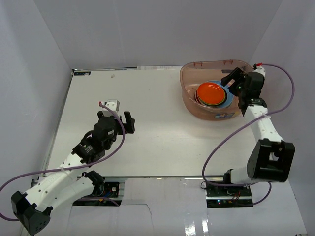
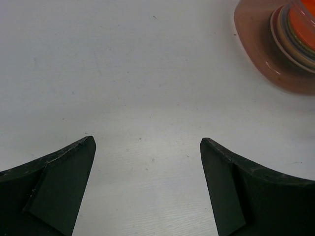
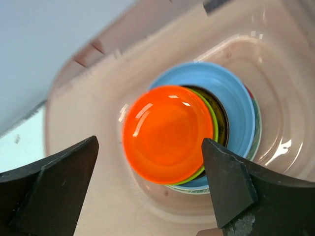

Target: Place the plates into the plastic bin on the countertop

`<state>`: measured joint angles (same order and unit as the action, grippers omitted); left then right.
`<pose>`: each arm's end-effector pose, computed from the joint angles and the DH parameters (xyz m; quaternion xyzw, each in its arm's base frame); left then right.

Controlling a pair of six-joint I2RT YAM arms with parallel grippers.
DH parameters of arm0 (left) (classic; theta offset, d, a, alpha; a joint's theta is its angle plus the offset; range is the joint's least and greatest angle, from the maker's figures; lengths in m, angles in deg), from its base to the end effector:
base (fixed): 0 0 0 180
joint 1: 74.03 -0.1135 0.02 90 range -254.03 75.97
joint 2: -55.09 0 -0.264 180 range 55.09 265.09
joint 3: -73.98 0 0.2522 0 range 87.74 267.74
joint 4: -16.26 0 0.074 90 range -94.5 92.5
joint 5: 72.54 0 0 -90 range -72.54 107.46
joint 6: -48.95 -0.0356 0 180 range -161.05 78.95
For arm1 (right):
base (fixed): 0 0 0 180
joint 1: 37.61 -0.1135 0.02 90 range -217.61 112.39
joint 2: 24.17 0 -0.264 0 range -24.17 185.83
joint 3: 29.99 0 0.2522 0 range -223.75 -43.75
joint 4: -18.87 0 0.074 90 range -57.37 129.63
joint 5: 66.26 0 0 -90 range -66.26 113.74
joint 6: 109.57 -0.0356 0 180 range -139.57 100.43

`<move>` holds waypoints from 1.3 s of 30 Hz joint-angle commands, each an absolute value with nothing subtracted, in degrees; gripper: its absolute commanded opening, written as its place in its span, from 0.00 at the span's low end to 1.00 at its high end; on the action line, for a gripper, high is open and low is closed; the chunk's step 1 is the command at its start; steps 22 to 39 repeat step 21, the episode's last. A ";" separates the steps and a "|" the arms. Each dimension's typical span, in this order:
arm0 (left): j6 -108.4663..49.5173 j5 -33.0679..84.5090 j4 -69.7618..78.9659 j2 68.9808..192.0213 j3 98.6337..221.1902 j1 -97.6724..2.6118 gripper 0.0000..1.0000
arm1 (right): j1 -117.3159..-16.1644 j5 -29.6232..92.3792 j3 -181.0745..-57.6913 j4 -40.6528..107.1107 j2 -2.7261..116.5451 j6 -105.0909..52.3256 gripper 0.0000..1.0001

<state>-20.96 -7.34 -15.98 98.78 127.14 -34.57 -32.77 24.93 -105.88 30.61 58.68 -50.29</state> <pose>0.1453 -0.1003 0.2962 0.0196 0.8218 -0.1133 0.5581 0.3401 -0.0281 0.3097 0.2424 0.7756 0.1387 0.5661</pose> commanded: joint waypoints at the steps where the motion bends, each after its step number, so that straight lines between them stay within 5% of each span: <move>1: -19.00 -6.19 -15.87 98.34 129.75 -34.92 0.98 | -32.95 22.68 -103.61 29.65 49.06 -47.44 0.90; 6: -17.15 -2.32 -15.08 97.46 132.91 -34.92 0.98 | -35.15 31.63 -96.23 30.87 34.94 -46.20 0.97; 7: -16.89 -0.66 -14.82 97.11 134.22 -34.92 0.98 | -37.07 33.91 -93.17 31.40 32.63 -45.94 0.90; 19: -13.11 -1.42 -21.30 85.96 137.24 -34.92 0.98 | -42.27 39.47 -83.13 39.31 -4.64 -48.13 0.90; 39: -11.09 -3.19 -22.81 83.76 136.18 -34.92 0.98 | -42.27 39.56 -80.06 38.88 -5.71 -48.83 0.90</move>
